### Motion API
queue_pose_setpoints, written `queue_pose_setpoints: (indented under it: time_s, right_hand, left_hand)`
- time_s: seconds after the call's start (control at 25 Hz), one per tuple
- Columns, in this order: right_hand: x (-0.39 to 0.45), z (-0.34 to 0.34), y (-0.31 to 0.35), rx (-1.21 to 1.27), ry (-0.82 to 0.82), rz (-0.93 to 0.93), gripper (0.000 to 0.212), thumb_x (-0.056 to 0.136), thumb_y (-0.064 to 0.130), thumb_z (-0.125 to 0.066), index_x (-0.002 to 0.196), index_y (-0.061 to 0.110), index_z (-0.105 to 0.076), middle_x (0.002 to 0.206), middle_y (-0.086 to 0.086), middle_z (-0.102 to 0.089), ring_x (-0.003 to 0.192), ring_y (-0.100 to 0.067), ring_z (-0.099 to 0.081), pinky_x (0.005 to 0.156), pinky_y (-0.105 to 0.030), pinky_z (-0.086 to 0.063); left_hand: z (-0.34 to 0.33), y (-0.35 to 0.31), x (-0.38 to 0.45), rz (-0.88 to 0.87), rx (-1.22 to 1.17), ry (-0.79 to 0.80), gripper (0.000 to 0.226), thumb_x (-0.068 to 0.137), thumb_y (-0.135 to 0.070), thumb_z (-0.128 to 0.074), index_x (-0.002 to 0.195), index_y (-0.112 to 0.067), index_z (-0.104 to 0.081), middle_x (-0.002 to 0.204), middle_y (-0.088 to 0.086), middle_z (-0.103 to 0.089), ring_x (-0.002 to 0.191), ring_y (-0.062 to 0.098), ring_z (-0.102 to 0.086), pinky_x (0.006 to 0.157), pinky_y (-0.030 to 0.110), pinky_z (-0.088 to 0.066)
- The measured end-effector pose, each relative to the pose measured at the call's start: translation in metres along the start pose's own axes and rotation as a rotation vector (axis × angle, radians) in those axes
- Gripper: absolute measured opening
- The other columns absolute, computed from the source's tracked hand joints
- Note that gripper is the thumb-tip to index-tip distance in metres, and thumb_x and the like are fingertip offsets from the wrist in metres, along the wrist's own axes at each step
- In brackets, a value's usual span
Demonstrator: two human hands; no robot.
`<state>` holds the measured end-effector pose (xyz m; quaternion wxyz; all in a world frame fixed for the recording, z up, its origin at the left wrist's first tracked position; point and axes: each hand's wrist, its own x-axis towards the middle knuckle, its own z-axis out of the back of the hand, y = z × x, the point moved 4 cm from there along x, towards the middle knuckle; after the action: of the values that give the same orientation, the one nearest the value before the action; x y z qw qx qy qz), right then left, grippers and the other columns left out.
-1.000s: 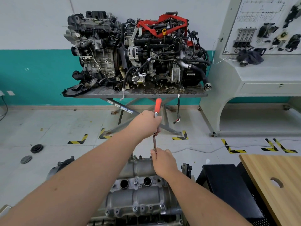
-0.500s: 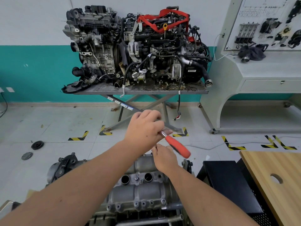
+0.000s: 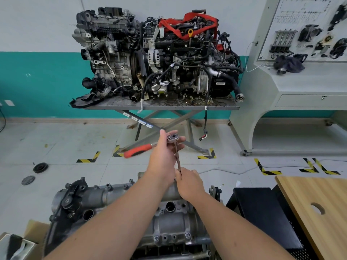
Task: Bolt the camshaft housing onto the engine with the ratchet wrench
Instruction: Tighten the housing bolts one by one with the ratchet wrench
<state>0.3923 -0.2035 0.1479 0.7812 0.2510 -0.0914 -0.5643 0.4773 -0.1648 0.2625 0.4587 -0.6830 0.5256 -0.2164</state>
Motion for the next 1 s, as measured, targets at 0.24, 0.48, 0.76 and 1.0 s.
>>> queue_pose_setpoints:
  time_s: [0.24, 0.48, 0.76, 1.0]
  right_hand:
    - [-0.001, 0.001, 0.001, -0.001, 0.006, 0.013, 0.044, 0.106, 0.043, -0.024, 0.11, 0.017, -0.058, 0.09, -0.003, -0.056, 0.11, -0.026, -0.045, 0.084, -0.041, -0.043]
    - [-0.003, 0.002, 0.0, 0.005, 0.011, 0.041, 0.042, 0.107, 0.042, -0.024, 0.107, 0.018, -0.058, 0.089, -0.003, -0.059, 0.109, -0.027, -0.044, 0.086, -0.042, -0.045]
    - [-0.003, 0.005, 0.004, 0.025, 0.011, 0.052, 0.034, 0.107, 0.035, -0.03, 0.101, 0.013, -0.055, 0.104, -0.012, -0.064, 0.108, -0.032, -0.052, 0.085, -0.04, -0.042]
    - [0.0, 0.005, 0.002, 0.036, 0.042, 0.022, 0.031, 0.107, 0.035, -0.027, 0.092, 0.018, -0.048, 0.105, -0.012, -0.065, 0.112, -0.033, -0.048, 0.084, -0.039, -0.038]
  left_hand:
    - [0.001, -0.026, 0.012, 0.19, 0.466, 0.017, 0.036, 0.101, -0.044, -0.042, 0.08, -0.019, -0.058, 0.069, 0.001, -0.071, 0.077, 0.019, -0.07, 0.086, 0.042, -0.047]
    - [-0.027, -0.054, 0.014, -0.098, 1.322, 0.182, 0.026, 0.097, -0.024, -0.041, 0.08, -0.013, -0.058, 0.068, -0.002, -0.071, 0.064, 0.013, -0.062, 0.06, 0.028, -0.045]
    - [-0.026, -0.043, -0.01, -1.004, 2.005, 0.335, 0.037, 0.098, -0.052, -0.042, 0.088, -0.023, -0.063, 0.103, -0.003, -0.06, 0.096, 0.022, -0.058, 0.082, 0.037, -0.039]
    - [0.005, -0.014, -0.012, -0.574, 0.848, 0.228, 0.046, 0.101, -0.05, -0.035, 0.133, -0.025, -0.056, 0.127, -0.004, -0.062, 0.118, 0.011, -0.059, 0.101, 0.036, -0.047]
